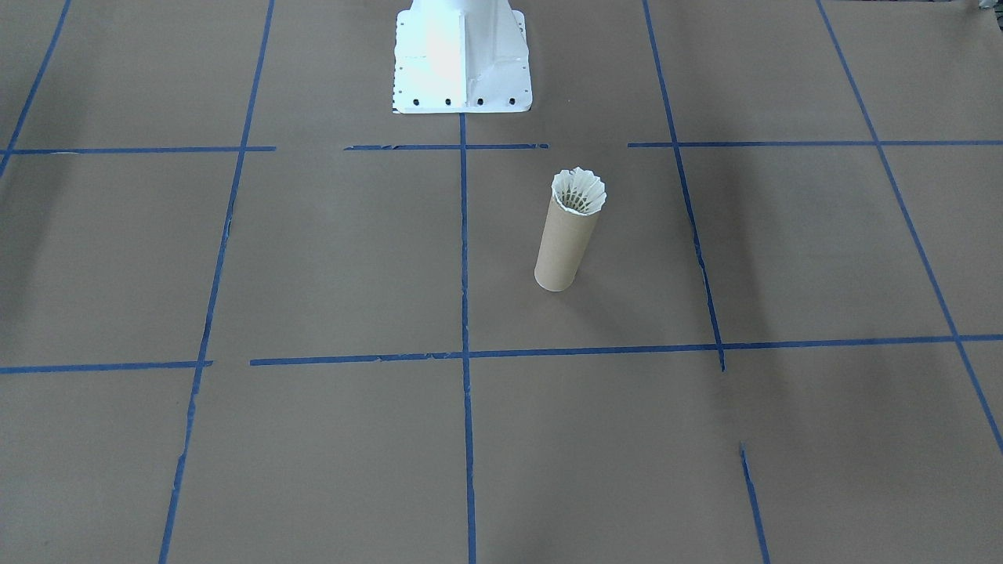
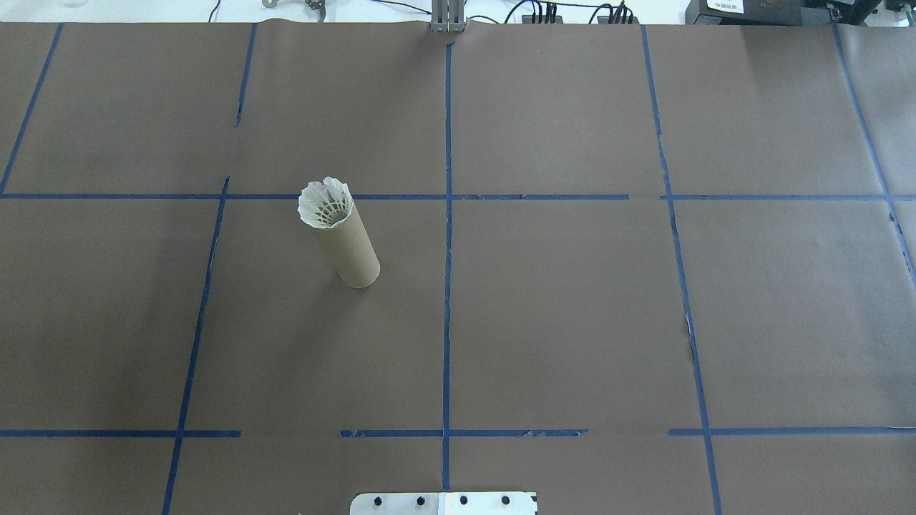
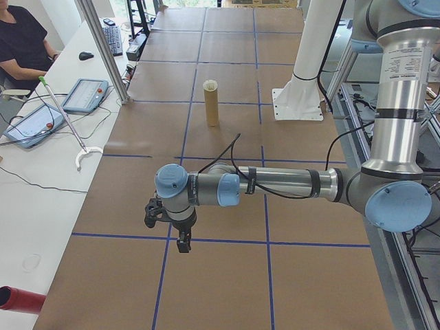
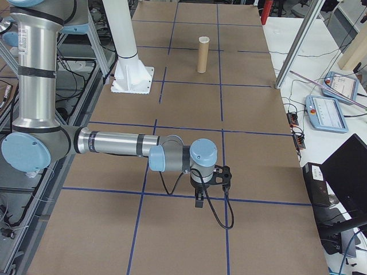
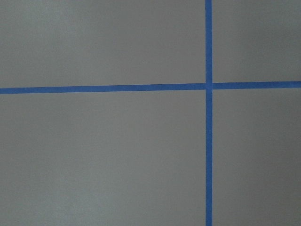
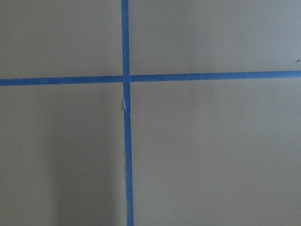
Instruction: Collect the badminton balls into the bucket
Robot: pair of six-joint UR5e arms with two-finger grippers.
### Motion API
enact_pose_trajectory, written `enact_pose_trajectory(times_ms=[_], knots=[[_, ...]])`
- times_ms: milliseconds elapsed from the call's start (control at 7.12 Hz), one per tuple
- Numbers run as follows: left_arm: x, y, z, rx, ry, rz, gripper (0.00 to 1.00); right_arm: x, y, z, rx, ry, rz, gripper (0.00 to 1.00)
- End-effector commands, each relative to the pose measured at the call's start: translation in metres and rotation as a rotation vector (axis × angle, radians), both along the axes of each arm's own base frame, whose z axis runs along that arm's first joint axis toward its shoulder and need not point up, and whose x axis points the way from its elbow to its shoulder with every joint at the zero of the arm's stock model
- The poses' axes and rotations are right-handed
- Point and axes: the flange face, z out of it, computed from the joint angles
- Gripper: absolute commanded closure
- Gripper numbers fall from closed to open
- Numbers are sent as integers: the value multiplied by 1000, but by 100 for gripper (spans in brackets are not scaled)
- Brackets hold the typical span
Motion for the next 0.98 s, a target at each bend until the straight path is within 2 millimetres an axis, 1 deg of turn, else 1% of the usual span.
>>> enact_pose_trajectory(times_ms=[0, 281, 562, 843], knots=[[3, -1, -4, 3, 51, -1, 0, 0, 1, 1, -2, 0, 0, 0], [4, -5, -10, 43, 50, 1, 0, 1, 0, 0, 0, 0, 2, 0], [4, -6, -7, 40, 51, 0, 0, 0, 0, 0, 0, 1, 0, 0], [4, -8, -8, 39, 50, -1, 0, 1, 0, 0, 0, 1, 2, 0]])
